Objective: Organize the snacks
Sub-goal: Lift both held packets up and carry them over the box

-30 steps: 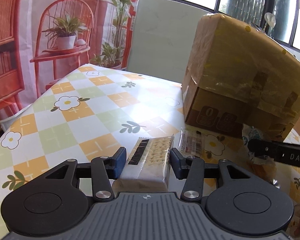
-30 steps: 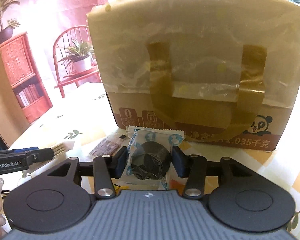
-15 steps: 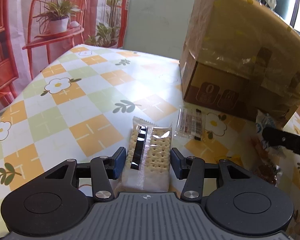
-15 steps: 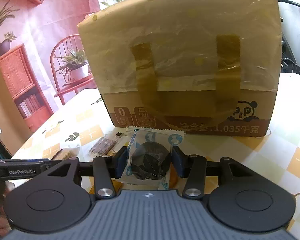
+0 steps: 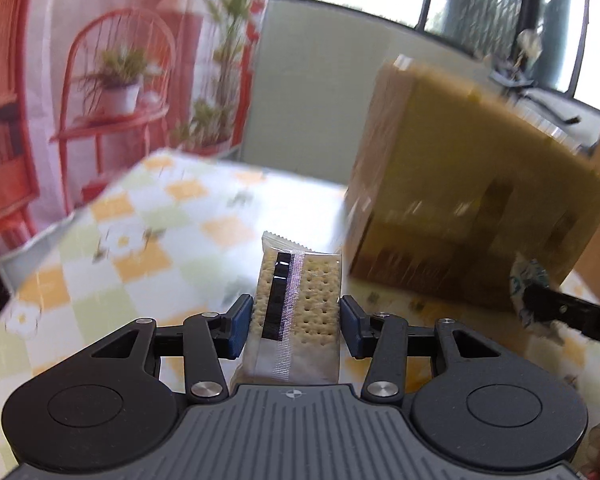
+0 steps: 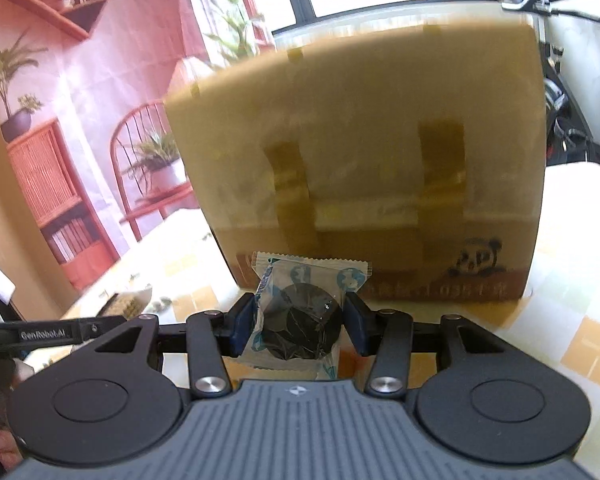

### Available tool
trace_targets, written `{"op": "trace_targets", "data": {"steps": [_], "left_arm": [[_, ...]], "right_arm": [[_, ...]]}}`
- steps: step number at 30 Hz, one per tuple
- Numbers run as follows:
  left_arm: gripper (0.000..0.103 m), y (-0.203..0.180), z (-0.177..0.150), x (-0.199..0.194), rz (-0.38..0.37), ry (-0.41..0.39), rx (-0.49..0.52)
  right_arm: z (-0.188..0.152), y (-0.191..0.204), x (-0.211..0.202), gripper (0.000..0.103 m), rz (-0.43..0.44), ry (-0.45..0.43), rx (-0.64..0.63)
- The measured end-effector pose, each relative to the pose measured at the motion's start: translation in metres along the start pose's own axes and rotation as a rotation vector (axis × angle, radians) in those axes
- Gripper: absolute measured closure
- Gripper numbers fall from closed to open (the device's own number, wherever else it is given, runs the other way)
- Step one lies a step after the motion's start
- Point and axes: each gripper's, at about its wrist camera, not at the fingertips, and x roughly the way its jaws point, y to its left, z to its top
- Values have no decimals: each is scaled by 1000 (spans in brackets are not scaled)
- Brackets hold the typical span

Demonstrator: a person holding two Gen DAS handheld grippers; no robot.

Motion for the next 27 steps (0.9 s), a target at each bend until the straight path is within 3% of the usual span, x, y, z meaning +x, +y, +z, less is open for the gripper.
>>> {"op": "trace_targets", "data": {"steps": [10,17,24,27], "left_arm": [[54,-60,89,-20,-155,-166,59],[53,-112,139,3,-231,-237,94],[53,-150,164,55,-234,-195,126],[53,-146,170,73,-223,-168,121]], "right_arm": [[71,14,-39,53,50,-201,-71],[126,7,-42,53,4,-312,-128],[156,-12,-3,53,-66,-318,-177],[157,-17,16,53,-78,-301,-212]]}}
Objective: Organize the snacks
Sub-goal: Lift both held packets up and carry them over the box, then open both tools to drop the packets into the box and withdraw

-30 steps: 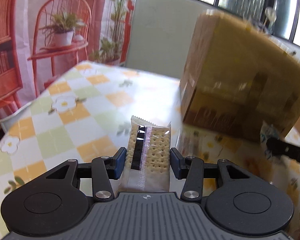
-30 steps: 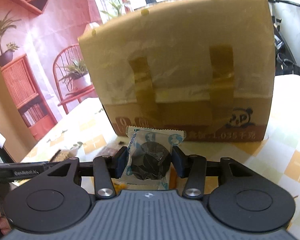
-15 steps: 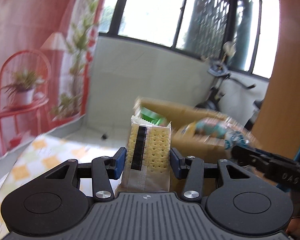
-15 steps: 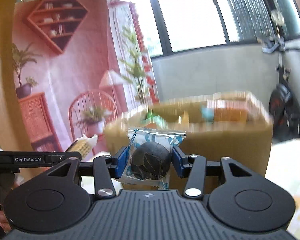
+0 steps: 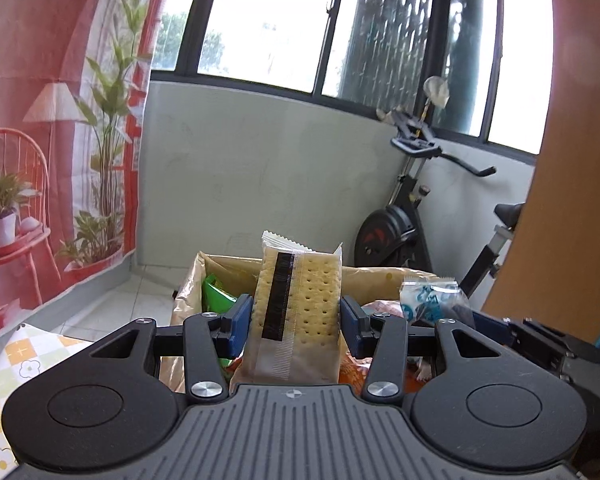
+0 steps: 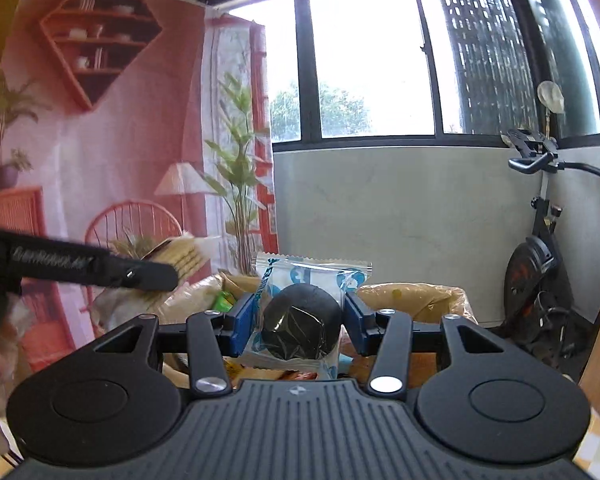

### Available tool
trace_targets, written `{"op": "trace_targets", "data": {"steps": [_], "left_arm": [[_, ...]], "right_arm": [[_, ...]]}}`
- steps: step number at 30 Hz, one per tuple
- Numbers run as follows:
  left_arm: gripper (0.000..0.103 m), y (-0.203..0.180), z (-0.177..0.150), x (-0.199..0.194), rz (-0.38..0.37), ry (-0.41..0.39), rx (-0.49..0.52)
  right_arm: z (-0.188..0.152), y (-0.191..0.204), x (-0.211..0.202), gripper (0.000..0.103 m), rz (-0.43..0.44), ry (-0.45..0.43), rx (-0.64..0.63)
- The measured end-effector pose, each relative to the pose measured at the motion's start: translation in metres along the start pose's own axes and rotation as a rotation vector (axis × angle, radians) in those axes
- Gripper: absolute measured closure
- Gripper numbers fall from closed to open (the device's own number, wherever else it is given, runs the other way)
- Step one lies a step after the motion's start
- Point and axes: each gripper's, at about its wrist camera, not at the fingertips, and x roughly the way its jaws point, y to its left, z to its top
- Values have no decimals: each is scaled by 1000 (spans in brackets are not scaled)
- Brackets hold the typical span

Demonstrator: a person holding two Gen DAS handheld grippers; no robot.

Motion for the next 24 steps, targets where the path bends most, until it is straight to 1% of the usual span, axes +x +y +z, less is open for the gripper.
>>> {"op": "trace_targets", "data": {"steps": [2,6,10,11,13,14,15,17,24], "left_arm": [[53,0,0,11,11,15,7],[53,0,-5,12,30,37,42],[51,11,-12,16,18,90,24],[47,13,-13,15,18,91,21],[39,19,-12,8,33,72,19],[38,20,-12,5,39,65,19],[38,21,-11,2,40,63,20],[38,21,-10,-6,41,59,25],[38,18,-11,-39,47,46,74]], "right_arm": [[-5,-4,10,53,7,14,13],[-14,-6,23,53,17,36,9],[-21,-4,30,52,7,58,-11],[-22,-3,29,50,4,65,-11],[-23,-2,27,49,0,72,-19],[-23,-1,25,45,2,74,-26],[-23,0,23,39,3,74,-30],[-23,0,18,35,-6,74,-34],[-19,-3,-8,35,-10,51,46]]}}
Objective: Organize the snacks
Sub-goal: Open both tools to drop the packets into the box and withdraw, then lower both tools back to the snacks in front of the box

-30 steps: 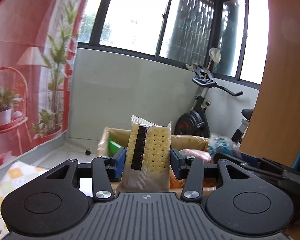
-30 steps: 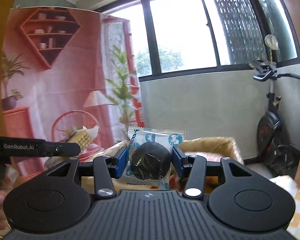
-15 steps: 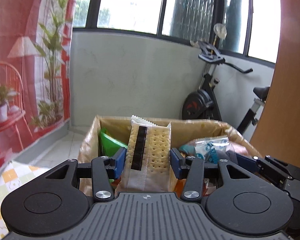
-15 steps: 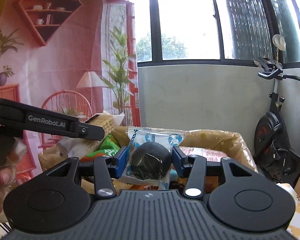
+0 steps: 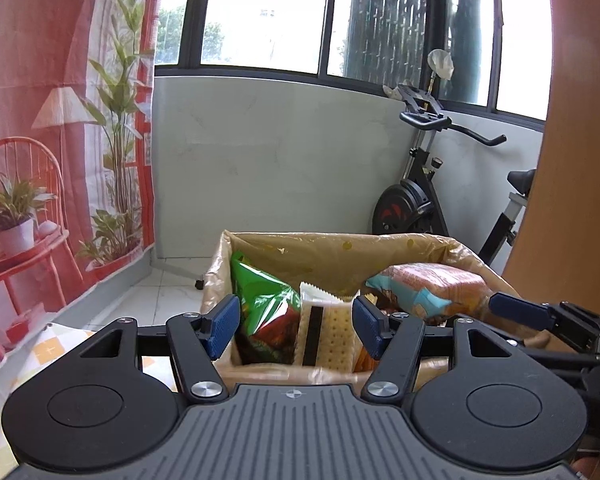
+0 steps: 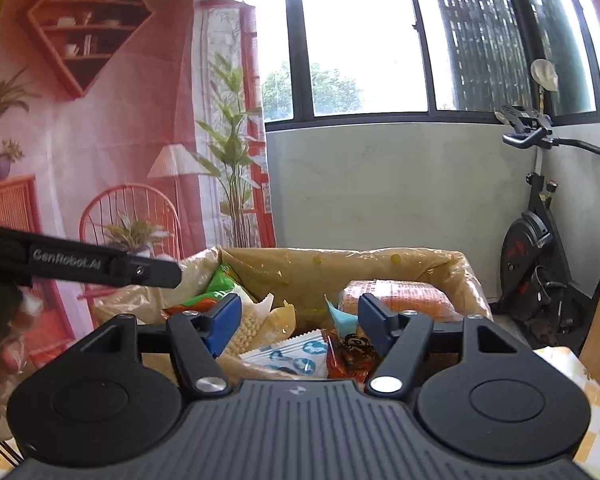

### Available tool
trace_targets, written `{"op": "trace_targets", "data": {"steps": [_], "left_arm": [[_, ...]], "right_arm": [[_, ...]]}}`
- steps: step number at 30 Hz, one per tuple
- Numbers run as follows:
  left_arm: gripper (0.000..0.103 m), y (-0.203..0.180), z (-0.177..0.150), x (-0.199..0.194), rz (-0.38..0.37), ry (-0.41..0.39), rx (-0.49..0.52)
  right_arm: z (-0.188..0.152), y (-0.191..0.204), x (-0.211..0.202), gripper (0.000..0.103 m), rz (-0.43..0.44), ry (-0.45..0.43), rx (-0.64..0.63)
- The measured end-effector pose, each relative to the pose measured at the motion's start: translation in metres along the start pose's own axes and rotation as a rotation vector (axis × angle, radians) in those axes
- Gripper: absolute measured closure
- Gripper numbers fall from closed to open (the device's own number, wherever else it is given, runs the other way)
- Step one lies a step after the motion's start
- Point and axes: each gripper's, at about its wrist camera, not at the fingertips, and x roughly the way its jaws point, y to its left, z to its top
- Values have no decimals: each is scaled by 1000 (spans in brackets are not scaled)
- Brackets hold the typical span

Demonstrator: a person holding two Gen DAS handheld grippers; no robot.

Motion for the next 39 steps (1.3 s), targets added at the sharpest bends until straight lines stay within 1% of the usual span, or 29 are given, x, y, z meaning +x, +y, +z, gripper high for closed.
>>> {"op": "trace_targets", "data": {"steps": [9,12,18,23,26,33,37,39], "left_arm": [[38,15,-19,-47,-2,19,-2],[38,27,-27,-63,4,17,-24],[38,42,-48,-85,33,24,-27],[38,45,-75,-85,23,72,-32],[38,42,-97,-81,23,112,-31],[39,37,-149,-68,9,207,-98],[40,34,-177,-60,7,260,-150],[40,32,-185,-57,5,279,-160]], "right_arm": [[-8,7,-46,35,5,-20,72],[-15,11,-58,35,11,-18,92],[-36,20,-77,35,6,6,126],[-64,24,-85,35,-3,69,148],[-83,26,-89,35,-6,113,138],[-125,22,-88,35,-18,225,162],[-141,20,-84,35,-25,273,171],[-147,21,-83,35,-26,290,171]]}}
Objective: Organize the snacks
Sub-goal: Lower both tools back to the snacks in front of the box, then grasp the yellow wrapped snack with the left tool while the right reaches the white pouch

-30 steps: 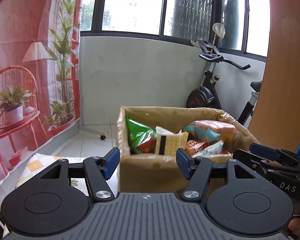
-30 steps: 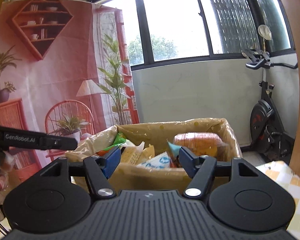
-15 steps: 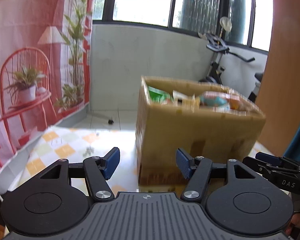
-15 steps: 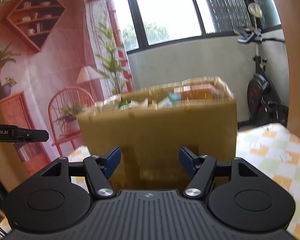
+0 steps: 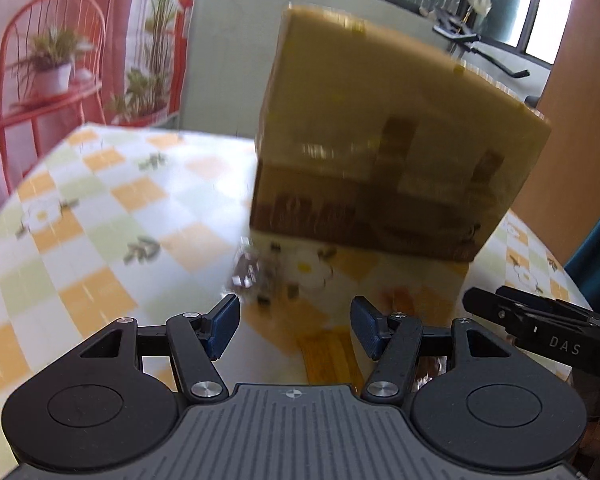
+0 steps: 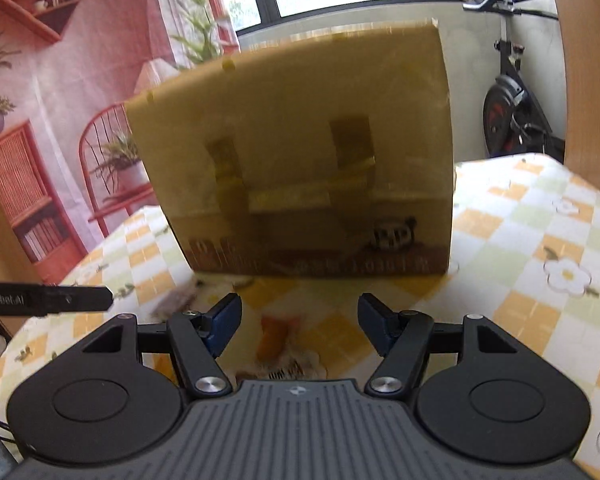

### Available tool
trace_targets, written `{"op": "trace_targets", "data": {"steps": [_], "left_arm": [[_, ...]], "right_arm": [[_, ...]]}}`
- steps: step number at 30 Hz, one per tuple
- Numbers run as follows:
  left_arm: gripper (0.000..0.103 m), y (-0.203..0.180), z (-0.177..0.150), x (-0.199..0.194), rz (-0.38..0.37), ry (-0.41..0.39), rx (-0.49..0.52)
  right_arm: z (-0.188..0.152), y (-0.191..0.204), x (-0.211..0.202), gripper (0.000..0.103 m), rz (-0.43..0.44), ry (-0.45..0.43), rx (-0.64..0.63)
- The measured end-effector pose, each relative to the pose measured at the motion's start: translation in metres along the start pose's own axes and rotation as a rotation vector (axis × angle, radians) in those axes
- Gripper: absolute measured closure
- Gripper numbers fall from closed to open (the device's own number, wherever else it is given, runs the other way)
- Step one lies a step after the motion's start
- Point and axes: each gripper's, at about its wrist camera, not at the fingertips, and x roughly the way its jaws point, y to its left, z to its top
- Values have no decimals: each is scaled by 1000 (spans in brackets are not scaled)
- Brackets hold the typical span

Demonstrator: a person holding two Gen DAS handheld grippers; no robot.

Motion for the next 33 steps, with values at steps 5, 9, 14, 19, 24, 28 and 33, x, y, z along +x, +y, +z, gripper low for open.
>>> {"op": "trace_targets", "data": {"steps": [5,9,14,19,24,28,33], "left_arm": [[40,-5,-11,11,7,44,26],[40,-8,-19,20,9,77,38],[40,-12,-23,25,-6,86,46],[40,-25,-24,34,2,83,80],[43,-30,-27,42,13,88,98],[66,-32,-29,41,51,69,127],[67,-21,-33,33,58,56,78]], "right_arm": [[-11,0,10,35,1,40,-11],[-20,1,17,35,6,68,-27],[-28,-1,24,35,4,86,-36],[-30,-2,29,35,3,94,-47],[-30,-3,29,35,2,94,-47],[-31,0,30,35,6,96,-69],[-32,2,33,35,15,106,-86]]}}
